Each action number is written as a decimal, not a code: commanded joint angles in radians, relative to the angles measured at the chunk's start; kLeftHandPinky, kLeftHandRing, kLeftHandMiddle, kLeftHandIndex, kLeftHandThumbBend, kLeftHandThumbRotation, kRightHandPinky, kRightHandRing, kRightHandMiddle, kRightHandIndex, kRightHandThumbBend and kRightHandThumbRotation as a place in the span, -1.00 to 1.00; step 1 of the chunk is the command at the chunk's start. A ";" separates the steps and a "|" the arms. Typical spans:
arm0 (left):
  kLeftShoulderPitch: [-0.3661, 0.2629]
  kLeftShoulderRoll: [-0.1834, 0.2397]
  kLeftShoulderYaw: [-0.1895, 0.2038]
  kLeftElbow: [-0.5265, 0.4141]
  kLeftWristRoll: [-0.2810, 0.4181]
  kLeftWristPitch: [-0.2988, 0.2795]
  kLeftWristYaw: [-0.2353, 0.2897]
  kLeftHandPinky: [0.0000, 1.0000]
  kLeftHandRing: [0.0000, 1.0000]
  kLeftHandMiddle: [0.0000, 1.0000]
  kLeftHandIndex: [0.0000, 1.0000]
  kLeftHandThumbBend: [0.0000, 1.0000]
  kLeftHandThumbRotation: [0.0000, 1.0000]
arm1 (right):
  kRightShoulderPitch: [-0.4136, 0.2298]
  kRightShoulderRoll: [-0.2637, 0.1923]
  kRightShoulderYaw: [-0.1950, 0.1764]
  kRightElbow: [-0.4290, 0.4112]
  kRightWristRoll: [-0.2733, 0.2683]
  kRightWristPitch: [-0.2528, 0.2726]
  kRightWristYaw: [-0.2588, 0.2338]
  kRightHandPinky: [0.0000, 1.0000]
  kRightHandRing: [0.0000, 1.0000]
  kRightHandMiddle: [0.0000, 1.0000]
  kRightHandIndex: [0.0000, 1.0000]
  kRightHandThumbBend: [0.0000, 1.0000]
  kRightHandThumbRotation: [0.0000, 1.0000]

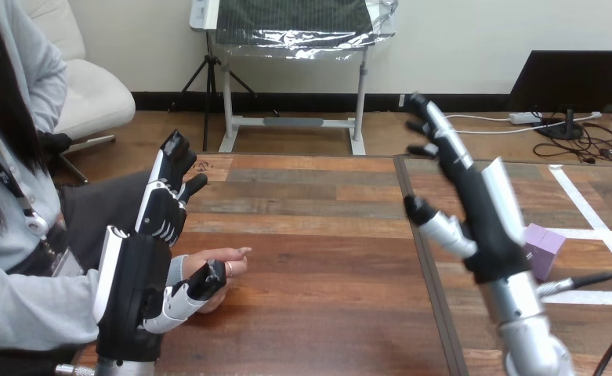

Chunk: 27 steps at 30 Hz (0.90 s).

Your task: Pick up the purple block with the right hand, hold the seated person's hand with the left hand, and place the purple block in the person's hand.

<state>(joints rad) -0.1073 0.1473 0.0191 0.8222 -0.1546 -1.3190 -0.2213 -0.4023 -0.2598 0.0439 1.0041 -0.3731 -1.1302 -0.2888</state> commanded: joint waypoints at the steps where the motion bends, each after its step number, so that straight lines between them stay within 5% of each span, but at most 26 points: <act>1: -0.030 -0.008 0.011 -0.051 -0.014 -0.001 -0.001 0.80 0.94 1.00 0.95 1.00 0.53 | -0.108 -0.036 -0.030 -0.073 -0.010 0.015 -0.042 0.60 0.82 0.88 0.89 1.00 0.99; 19: -0.023 -0.010 0.008 -0.062 -0.042 0.005 -0.018 0.81 0.94 0.99 0.95 1.00 0.52 | -0.184 -0.130 -0.024 0.000 -0.063 0.073 -0.124 0.59 0.79 0.86 0.88 1.00 0.99; 27: -0.020 -0.015 0.016 -0.068 -0.037 0.009 -0.011 0.80 0.92 0.97 0.94 1.00 0.52 | -0.218 -0.148 -0.029 0.054 -0.043 0.107 -0.124 0.61 0.79 0.85 0.87 1.00 0.92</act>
<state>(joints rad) -0.1062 0.1397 0.0197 0.8088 -0.1908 -1.3136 -0.2342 -0.5350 -0.3818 0.0272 1.0263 -0.4304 -1.0451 -0.4013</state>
